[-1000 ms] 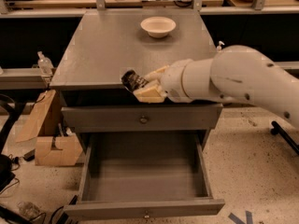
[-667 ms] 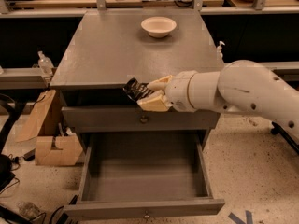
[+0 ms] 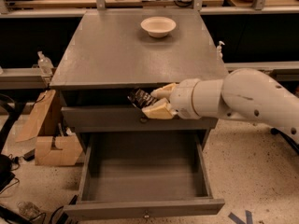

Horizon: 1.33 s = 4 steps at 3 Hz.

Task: Place rxbar chocolate into middle drawer

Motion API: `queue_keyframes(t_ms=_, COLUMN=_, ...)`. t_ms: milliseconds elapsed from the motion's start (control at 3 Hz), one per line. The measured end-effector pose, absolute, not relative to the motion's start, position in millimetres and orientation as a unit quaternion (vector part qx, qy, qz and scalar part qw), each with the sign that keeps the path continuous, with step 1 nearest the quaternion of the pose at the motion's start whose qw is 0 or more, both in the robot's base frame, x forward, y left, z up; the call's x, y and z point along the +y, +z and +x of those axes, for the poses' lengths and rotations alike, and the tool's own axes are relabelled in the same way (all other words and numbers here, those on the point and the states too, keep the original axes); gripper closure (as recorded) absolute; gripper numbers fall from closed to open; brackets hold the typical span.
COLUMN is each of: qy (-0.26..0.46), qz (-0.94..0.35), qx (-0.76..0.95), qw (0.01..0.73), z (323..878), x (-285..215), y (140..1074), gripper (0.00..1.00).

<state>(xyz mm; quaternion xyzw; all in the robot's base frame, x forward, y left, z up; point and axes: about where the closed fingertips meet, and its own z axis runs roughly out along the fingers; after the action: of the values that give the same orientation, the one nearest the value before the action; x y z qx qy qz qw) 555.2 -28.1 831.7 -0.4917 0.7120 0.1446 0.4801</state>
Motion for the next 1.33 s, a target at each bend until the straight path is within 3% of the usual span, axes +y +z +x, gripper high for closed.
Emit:
queue_keyframes(t_ms=1000, qy=0.158, qz=-0.594, qx=0.655, qw=0.439, z=518.8, x=-71.9, y=700.4, gripper=1.0)
queue_keyframes(t_ms=1333, qy=0.158, qz=-0.594, qx=0.655, qw=0.439, z=518.8, x=-71.8, y=700.4, gripper=1.0)
